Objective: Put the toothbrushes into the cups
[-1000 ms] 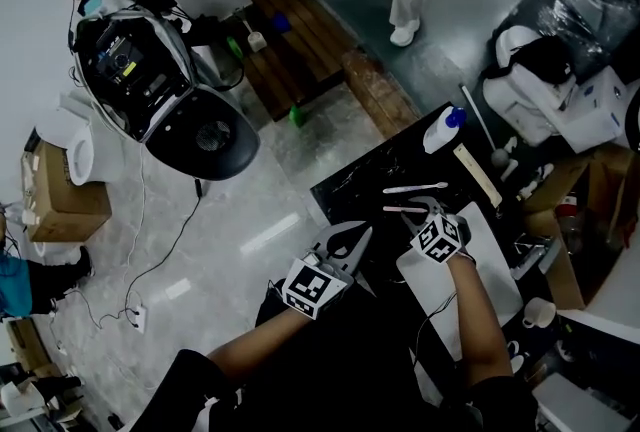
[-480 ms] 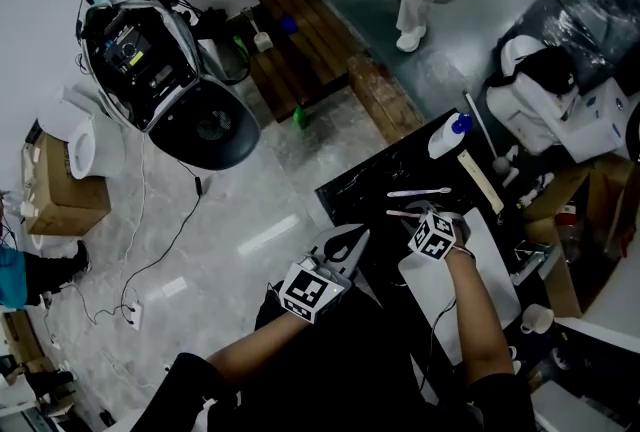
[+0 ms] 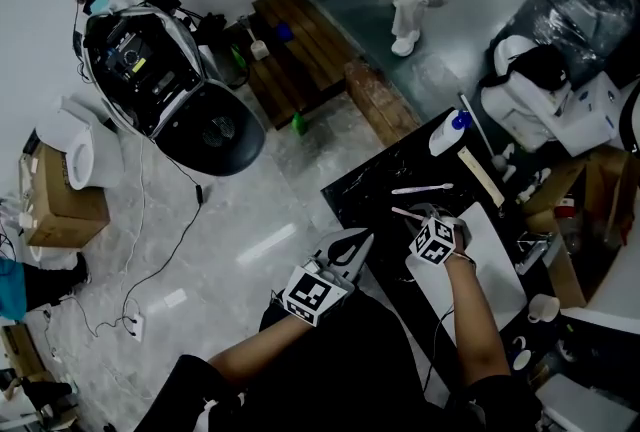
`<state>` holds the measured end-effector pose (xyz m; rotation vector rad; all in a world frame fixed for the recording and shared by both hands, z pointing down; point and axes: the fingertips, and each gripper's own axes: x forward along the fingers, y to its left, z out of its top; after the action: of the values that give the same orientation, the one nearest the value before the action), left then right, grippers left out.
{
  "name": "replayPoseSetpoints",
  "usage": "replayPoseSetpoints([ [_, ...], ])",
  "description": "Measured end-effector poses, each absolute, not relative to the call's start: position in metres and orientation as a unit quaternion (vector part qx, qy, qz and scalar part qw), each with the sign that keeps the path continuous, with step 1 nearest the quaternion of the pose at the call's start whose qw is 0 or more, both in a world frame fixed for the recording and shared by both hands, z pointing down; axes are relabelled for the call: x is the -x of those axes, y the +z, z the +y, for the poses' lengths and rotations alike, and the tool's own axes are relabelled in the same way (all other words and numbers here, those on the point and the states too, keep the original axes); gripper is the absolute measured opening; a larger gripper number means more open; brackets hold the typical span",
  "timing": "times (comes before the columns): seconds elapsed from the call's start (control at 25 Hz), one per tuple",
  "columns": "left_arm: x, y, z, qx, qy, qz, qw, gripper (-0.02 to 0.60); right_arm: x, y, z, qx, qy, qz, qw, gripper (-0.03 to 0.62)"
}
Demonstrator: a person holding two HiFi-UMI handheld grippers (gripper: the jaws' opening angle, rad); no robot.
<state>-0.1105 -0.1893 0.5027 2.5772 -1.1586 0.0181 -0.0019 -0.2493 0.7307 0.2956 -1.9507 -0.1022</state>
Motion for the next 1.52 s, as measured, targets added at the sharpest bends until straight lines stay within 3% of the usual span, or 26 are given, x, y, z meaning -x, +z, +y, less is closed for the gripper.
replayPoseSetpoints([
  [0.68,0.144,0.484,-0.125,-0.935,-0.034,-0.305,0.175,0.015,0.033,0.564,-0.159,-0.420,-0.037,-0.839,0.343,0.063],
  [0.96,0.149,0.463,-0.088,-0.944,-0.068,-0.241,0.213,0.015,0.052,0.515,-0.087,-0.523,-0.025,-0.802,0.288,0.063],
  [1.16,0.139,0.454,-0.059,-0.971,-0.069,-0.212,0.081,0.015,0.053,0.469,-0.042,-0.564,-0.073,-0.773,0.282,0.063],
  [1.32,0.114,0.456,-0.032,-0.968,-0.090,-0.167,0.162,0.015,0.031,0.461,-0.010,-0.614,-0.047,-0.748,0.247,0.063],
  [1.52,0.092,0.469,-0.011,-0.970,-0.058,-0.157,0.173,0.015,-0.001,0.449,0.025,-0.660,-0.029,-0.728,0.185,0.063],
])
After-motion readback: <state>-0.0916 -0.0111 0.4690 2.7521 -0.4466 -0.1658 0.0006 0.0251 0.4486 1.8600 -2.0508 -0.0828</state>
